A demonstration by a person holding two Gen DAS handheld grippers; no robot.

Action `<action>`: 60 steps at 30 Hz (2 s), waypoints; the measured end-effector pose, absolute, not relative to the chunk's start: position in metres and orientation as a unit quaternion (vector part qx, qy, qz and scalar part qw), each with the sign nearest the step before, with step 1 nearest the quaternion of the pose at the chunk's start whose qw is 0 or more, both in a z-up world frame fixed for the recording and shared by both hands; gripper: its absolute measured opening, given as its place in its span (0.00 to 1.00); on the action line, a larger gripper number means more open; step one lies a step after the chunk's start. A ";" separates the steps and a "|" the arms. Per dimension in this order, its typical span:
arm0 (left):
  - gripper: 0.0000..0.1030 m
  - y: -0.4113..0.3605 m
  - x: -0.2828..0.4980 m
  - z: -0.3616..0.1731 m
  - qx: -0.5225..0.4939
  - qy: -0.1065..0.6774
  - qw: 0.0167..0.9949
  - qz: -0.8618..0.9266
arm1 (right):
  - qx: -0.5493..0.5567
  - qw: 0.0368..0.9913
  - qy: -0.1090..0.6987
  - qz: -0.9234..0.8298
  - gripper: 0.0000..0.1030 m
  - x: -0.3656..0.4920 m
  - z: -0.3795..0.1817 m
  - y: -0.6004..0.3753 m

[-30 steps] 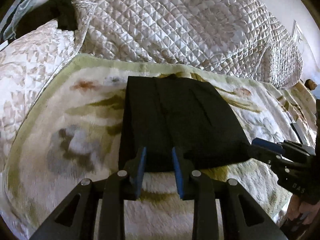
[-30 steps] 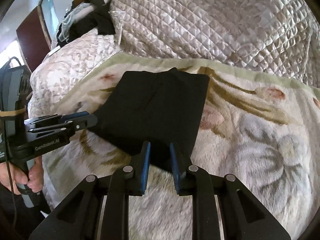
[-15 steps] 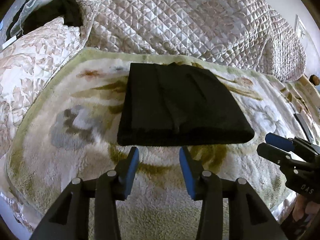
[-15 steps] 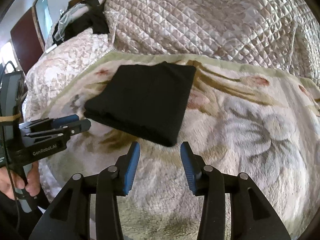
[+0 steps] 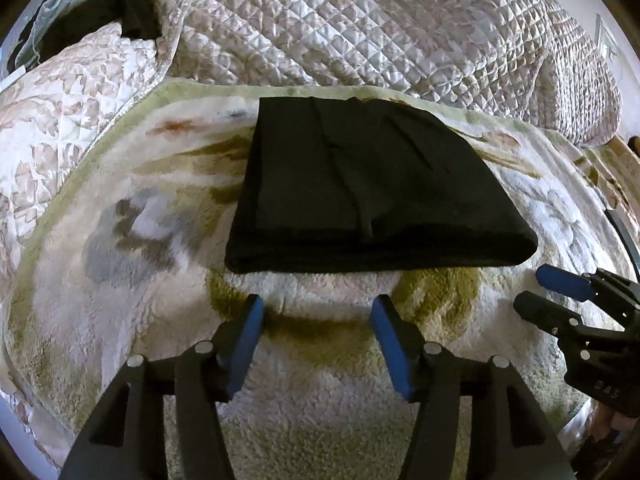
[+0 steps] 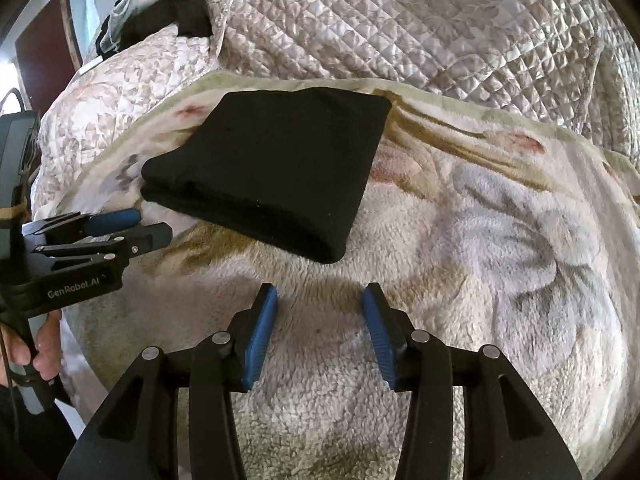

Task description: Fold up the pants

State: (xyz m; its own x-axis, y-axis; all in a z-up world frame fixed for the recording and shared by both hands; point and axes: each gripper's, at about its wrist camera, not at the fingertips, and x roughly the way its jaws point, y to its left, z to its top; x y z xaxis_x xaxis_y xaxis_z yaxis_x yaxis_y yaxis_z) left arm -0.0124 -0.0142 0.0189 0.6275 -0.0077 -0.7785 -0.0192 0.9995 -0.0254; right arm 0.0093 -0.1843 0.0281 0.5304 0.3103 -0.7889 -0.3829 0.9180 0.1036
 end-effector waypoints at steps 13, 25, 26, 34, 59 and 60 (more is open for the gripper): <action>0.60 -0.014 -0.012 0.018 -0.016 0.432 0.902 0.002 | -0.044 0.874 0.440 0.199 0.47 0.009 0.028 -0.183; 0.62 -0.014 -0.011 0.018 -0.016 0.432 0.902 0.003 | -0.044 0.875 0.440 0.199 0.48 0.009 0.027 -0.183; 0.62 -0.014 -0.011 0.018 -0.016 0.432 0.902 0.003 | -0.044 0.875 0.440 0.199 0.48 0.009 0.027 -0.183; 0.63 -0.014 -0.011 0.017 -0.016 0.432 0.902 0.003 | -0.044 0.875 0.440 0.198 0.49 0.008 0.027 -0.183; 0.63 -0.015 -0.011 0.018 -0.015 0.433 0.901 0.003 | -0.046 0.875 0.439 0.198 0.49 0.008 0.028 -0.182; 0.63 -0.014 -0.011 0.018 -0.015 0.433 0.901 0.003 | -0.046 0.875 0.439 0.198 0.49 0.008 0.028 -0.182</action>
State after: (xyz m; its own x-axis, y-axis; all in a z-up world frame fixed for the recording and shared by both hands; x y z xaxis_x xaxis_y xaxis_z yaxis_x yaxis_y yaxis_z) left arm -0.0107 -0.0145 0.0179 0.6249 -0.0081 -0.7806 -0.0176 0.9995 -0.0244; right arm 0.0077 -0.1820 0.0279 0.5367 0.3061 -0.7863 -0.3866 0.9175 0.0933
